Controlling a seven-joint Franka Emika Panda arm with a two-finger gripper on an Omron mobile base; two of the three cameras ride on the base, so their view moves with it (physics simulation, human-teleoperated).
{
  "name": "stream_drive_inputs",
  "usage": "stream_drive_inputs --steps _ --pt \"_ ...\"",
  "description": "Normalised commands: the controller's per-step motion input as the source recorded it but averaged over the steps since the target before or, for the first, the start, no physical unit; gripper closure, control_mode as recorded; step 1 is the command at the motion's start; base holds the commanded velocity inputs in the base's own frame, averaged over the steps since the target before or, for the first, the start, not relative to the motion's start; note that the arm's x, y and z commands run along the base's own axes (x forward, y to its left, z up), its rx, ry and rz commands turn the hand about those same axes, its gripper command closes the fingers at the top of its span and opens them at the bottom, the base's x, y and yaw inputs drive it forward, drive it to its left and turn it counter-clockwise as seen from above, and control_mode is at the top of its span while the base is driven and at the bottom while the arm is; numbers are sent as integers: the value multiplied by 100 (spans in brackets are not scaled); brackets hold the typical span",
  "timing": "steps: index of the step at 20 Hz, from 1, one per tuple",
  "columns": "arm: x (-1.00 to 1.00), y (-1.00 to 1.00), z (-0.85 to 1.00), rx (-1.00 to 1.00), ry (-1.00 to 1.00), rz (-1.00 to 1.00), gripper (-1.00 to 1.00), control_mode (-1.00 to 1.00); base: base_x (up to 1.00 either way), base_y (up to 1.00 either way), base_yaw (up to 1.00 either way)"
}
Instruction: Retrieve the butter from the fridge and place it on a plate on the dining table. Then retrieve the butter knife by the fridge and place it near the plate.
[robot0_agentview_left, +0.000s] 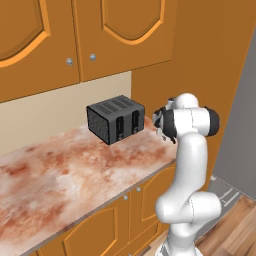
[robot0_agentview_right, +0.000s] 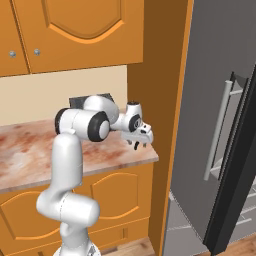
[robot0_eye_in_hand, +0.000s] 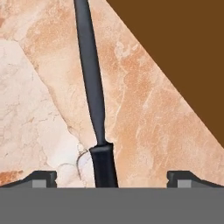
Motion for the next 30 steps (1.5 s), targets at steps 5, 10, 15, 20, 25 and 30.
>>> stream_drive_inputs --steps 5,10,15,20,25,30 --pt "0 0 -23 0 0 0 -100 -100 0 0 0" --pt "0 0 -19 0 0 0 100 -100 0 0 0" --pt "0 0 -18 0 0 0 100 -100 0 0 0" --pt "0 0 -15 0 0 0 100 -100 0 0 0" --pt "0 0 -4 0 0 0 100 -100 0 0 0" --pt "-59 0 25 1 0 0 100 -100 0 0 0"
